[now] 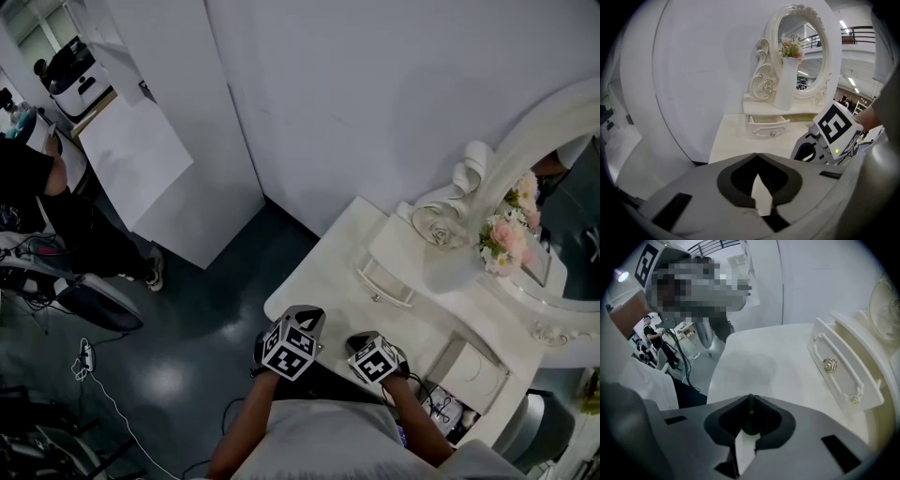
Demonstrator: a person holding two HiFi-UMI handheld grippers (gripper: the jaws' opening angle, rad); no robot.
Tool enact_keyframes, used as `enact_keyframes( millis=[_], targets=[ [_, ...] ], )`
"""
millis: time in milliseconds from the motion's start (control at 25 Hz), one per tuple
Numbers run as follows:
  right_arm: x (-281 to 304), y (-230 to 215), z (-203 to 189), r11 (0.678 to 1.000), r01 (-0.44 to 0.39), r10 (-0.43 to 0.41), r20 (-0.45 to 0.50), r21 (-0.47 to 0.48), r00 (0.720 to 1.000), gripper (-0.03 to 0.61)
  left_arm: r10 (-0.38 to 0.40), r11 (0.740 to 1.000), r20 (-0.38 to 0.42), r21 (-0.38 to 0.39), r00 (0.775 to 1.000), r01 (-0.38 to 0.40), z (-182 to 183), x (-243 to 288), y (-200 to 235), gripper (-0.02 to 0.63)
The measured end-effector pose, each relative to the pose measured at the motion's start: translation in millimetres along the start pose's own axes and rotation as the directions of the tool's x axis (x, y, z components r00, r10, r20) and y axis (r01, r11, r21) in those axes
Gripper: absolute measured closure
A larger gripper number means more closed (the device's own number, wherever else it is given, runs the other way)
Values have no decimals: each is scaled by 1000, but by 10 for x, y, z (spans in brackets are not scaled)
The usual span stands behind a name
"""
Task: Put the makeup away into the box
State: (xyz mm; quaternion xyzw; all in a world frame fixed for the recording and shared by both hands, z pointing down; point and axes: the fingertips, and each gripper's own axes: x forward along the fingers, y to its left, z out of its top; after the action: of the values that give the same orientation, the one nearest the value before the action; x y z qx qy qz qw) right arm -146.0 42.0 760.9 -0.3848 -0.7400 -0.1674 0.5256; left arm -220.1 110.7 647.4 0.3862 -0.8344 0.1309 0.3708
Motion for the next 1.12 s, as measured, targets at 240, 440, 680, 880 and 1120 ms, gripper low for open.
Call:
enact_keyframes(
  millis=[240, 440, 680, 880, 1120],
  targets=[
    [-52, -50, 52, 1000, 11, -11, -5, -13, 1000, 541, -8, 1000, 1, 11, 1000, 8, 6, -20, -41, 601],
    [-180, -204, 190, 998, 56, -56, 33, 6, 998, 541, -14, 1000, 12, 13, 1000, 14, 68, -41, -60, 601],
    [-469, -467, 431, 989, 144, -148, 113, 44, 983, 541, -30, 999, 50, 35, 998, 29, 304, -36, -36, 601],
    [-825, -687, 594, 973, 200, -220, 192, 119, 956, 541, -46, 997, 85, 68, 995, 41, 555, -39, -61, 601],
    [-1363, -999, 708, 927, 294, -353, 271, 233, 896, 541, -38, 990, 120, 136, 992, 22, 842, -16, -60, 601]
  ],
)
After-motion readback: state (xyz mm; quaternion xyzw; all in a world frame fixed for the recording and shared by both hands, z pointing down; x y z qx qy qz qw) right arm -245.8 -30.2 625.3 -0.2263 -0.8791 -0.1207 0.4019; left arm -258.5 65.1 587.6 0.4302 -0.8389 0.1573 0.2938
